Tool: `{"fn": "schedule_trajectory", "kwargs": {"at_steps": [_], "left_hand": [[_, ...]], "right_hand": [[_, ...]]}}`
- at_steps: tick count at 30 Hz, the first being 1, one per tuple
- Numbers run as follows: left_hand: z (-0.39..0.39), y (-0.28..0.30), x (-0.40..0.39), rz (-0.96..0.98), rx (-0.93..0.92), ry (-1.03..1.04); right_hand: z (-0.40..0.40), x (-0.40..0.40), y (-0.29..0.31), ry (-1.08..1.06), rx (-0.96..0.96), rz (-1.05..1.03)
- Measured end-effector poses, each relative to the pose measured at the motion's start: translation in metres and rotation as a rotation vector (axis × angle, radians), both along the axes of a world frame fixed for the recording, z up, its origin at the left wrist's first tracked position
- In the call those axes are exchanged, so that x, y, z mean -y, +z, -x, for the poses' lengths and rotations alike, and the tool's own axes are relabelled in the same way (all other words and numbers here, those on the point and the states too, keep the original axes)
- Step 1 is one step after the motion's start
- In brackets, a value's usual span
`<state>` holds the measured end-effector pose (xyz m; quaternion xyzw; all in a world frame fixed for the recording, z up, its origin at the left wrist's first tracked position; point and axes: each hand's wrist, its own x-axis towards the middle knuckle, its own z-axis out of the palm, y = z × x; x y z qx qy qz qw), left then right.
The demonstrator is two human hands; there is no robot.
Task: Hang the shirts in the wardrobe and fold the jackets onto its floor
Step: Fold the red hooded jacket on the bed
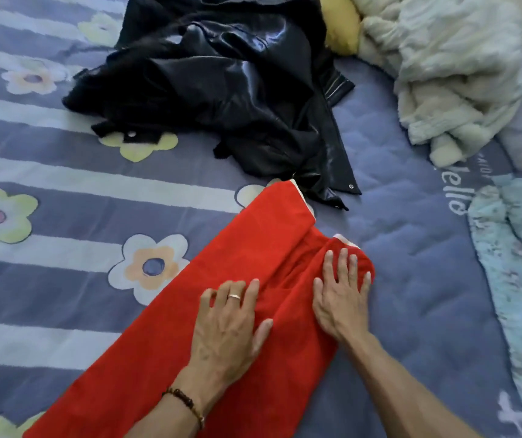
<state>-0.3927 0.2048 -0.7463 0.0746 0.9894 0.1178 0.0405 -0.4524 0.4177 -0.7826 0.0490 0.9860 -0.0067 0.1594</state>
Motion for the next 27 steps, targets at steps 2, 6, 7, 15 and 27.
{"fn": "schedule_trajectory", "kwargs": {"at_steps": [2, 6, 7, 15, 27], "left_hand": [[0.013, -0.007, 0.025, -0.011, 0.017, -0.073], [0.009, -0.038, 0.053, 0.046, 0.190, -0.343], [0.003, -0.043, 0.059, 0.062, 0.204, -0.404], [0.002, -0.033, 0.108, -0.014, 0.184, -0.708], [-0.093, -0.028, 0.187, 0.177, 0.209, -0.859]], "right_hand": [[-0.017, 0.022, 0.001, -0.121, 0.004, 0.042], [-0.072, 0.080, -0.001, -0.254, -0.044, 0.051], [-0.089, 0.097, -0.002, -0.282, -0.043, 0.072], [-0.163, 0.131, 0.021, -0.243, 0.011, 0.316], [-0.287, 0.239, 0.007, -0.348, -0.060, 0.161]]}}
